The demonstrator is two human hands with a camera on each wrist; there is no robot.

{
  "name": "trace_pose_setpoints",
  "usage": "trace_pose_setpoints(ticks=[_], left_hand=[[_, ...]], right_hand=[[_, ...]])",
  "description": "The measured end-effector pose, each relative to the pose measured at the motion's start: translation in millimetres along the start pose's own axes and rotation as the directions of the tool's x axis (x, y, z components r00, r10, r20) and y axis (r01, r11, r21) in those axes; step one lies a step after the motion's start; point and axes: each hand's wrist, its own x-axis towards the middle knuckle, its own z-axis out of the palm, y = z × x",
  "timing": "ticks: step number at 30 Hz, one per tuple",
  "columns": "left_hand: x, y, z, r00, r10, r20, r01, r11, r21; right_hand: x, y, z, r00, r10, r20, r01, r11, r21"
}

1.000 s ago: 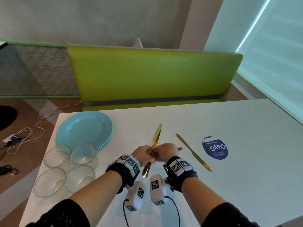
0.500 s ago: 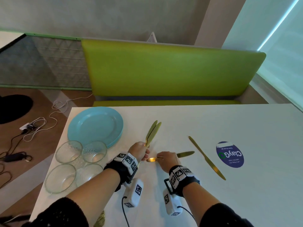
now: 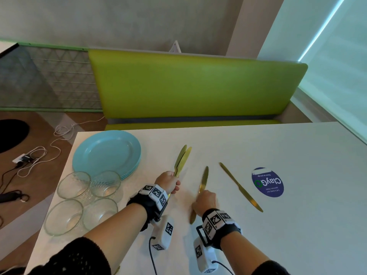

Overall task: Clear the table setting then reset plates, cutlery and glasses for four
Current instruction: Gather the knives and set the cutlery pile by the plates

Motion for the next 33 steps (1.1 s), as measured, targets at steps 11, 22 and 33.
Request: trace_pose_setpoints(ticks=[11,22,33], left_hand=[[-8,-4,14,0.999,-0.035,-0.025,0.035,0.999,0.000],[-8,4,28,0.998,-0.043,0.055,0.037,0.993,0.112],[-7,10,31,0.998,-0.017,0.064,0.005,0.981,0.193]], right_hand=[[-2,20,-25,0.990,0.129,0.052,-0.139,0.937,0.321],[-16,0,-38,0.963,-0.116,0.244,-0.126,0.607,0.785],[1,-3,-38,0.960,-0.110,0.256,-0.049,0.837,0.545]])
